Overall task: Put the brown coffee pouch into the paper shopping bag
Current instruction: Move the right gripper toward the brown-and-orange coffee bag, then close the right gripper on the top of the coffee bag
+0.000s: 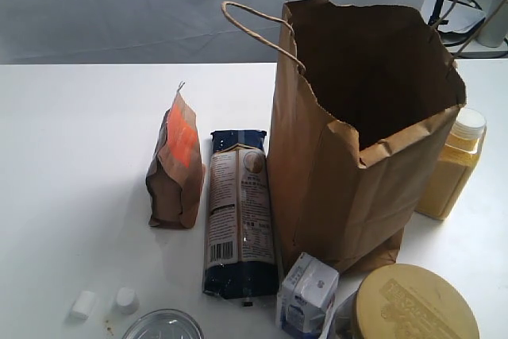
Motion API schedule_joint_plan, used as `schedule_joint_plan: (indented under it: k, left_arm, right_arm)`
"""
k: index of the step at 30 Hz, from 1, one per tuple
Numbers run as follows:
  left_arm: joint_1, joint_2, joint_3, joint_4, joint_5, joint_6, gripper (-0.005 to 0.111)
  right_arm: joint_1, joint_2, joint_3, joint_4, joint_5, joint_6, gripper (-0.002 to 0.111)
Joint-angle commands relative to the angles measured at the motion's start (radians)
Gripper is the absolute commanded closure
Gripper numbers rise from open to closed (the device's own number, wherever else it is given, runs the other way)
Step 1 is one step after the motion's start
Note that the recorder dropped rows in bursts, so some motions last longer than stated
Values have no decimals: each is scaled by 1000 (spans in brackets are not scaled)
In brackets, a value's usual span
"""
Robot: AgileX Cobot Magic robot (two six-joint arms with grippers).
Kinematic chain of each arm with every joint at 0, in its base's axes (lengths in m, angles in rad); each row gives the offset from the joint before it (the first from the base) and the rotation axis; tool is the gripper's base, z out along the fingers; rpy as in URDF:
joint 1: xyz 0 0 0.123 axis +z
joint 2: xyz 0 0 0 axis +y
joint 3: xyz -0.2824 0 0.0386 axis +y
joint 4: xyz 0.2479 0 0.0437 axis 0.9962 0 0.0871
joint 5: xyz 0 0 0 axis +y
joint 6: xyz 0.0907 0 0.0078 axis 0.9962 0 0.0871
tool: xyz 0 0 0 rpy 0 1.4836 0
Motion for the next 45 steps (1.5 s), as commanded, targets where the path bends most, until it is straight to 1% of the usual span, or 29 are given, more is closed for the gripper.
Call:
schedule_joint_plan:
  k: [1, 4, 5, 7, 9, 11, 13, 14, 16, 18, 20, 22, 24, 28, 30, 31, 35, 37, 38, 40, 45]
  left_arm:
    - [4, -3, 4, 4, -4, -3, 107]
    - [4, -3, 4, 4, -4, -3, 107]
    - [4, -3, 4, 4, -4, -3, 107]
    - [4, -3, 4, 4, -4, -3, 107]
    - [4, -3, 4, 4, -4, -3, 107]
    - [4, -3, 4, 4, -4, -3, 107]
    - [4, -3, 4, 4, -4, -3, 107]
    - [4, -3, 4, 4, -4, -3, 107]
    - [4, -3, 4, 4, -4, -3, 107]
    - [4, -3, 4, 4, -4, -3, 107]
    - [4, -3, 4, 4, -4, -3, 107]
    - [4, -3, 4, 4, -4, -3, 107]
    - [4, -3, 4, 4, -4, -3, 107]
    - [4, -3, 4, 4, -4, -3, 107]
    - [4, -3, 4, 4, -4, -3, 107]
    - [4, -3, 4, 4, -4, -3, 107]
    - [4, -3, 4, 4, -4, -3, 107]
    - [4, -3, 4, 4, -4, -3, 107]
    - [4, -3, 4, 4, -4, -3, 107]
    - [4, -3, 4, 4, -4, -3, 107]
    - [4, -3, 4, 4, -4, -3, 107]
  right_arm:
    - [13, 126, -127, 18, 86, -14, 108]
    - [79, 213, -200, -9, 116, -14, 108]
    - [118, 245, -223, -16, 116, -14, 108]
    - [215, 309, -264, -53, 106, -3, 108]
    - [330, 378, -299, -145, 65, 59, 108]
    - [435, 442, -330, -292, 12, 173, 108]
    - [540, 518, -369, -475, -18, 334, 108]
    - [577, 551, -387, -549, -21, 405, 108]
    - [657, 637, -443, -746, -9, 597, 108]
    - [713, 719, -511, -919, 27, 765, 108]
    - [758, 812, -587, -1010, 98, 854, 108]
    - [787, 902, -674, -1062, 152, 896, 108]
    - [803, 985, -761, -1100, 192, 898, 108]
    - [800, 1110, -916, -1129, 281, 957, 107]
    - [800, 1165, -982, -1149, 316, 958, 101]
    - [800, 1188, -1006, -1156, 331, 960, 95]
    - [800, 1257, -1061, -1234, 370, 1046, 65]
    - [800, 1279, -1060, -1303, 377, 1096, 53]
    - [800, 1292, -1060, -1330, 385, 1122, 49]
    - [800, 1317, -1060, -1366, 386, 1135, 46]
    - [790, 1370, -1060, -1386, 327, 1165, 47]
